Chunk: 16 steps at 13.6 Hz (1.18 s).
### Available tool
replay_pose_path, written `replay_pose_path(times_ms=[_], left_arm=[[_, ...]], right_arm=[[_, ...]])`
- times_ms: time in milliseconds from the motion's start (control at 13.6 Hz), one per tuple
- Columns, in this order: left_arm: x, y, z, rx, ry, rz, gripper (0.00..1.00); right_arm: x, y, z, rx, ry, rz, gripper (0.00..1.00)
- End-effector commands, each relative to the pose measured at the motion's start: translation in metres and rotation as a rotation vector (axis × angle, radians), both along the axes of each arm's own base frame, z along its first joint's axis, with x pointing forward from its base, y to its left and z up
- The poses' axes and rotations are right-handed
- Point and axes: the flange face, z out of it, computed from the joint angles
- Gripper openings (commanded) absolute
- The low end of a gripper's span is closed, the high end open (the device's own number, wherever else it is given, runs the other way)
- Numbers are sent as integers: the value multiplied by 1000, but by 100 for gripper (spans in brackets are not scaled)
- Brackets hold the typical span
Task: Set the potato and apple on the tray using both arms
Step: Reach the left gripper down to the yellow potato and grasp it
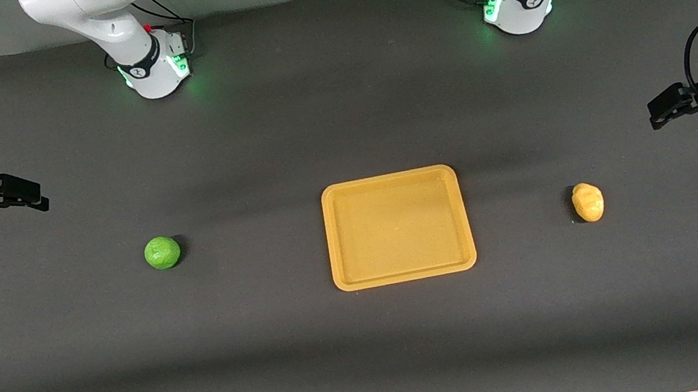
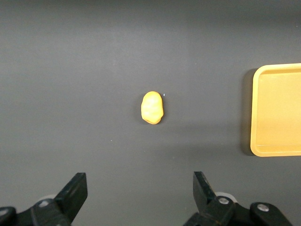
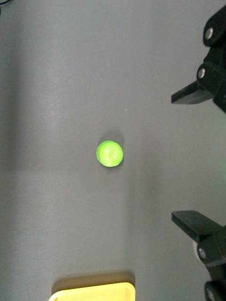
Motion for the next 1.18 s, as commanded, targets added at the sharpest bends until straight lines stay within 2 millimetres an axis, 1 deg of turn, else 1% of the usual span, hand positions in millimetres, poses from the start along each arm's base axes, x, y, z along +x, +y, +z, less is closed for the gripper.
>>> replay_pose_path(times_ms=[0, 74, 221, 294, 441, 515, 588, 662, 735, 882, 1029, 1103], left_arm=[[-8, 15, 19, 16, 12, 13, 100], [-11, 22, 26, 13, 16, 27, 100], [-19, 23, 37, 16, 21, 9, 100], [-20, 23, 39, 18, 17, -5, 100], [-17, 24, 33, 18, 16, -12, 100], [-14, 28, 26, 12, 21, -5, 100], [-9, 32, 13, 4, 18, 1, 100], [-5, 37, -8, -7, 17, 9, 100], [0, 39, -38, -12, 16, 6, 100], [3, 33, -109, -11, -12, -12, 100], [10, 33, -165, -15, 6, -13, 100], [17, 26, -194, -12, 39, -24, 100]], right_arm=[[-6, 7, 6, -3, -7, -32, 100], [-6, 6, 6, -1, -7, -41, 100], [-6, 7, 6, -1, -4, -48, 100], [-7, 7, 6, -3, -4, -49, 100], [-7, 6, 6, -1, -2, -51, 100], [-7, 6, 7, -1, -4, -51, 100], [-6, 6, 6, -1, -7, -51, 100], [-5, 6, 8, -1, -12, -51, 100], [-6, 8, 10, -2, -12, -46, 100], [-8, 9, 11, -4, -7, -40, 100], [-8, 8, 12, -3, -9, -35, 100], [-7, 8, 11, -2, -7, -35, 100]])
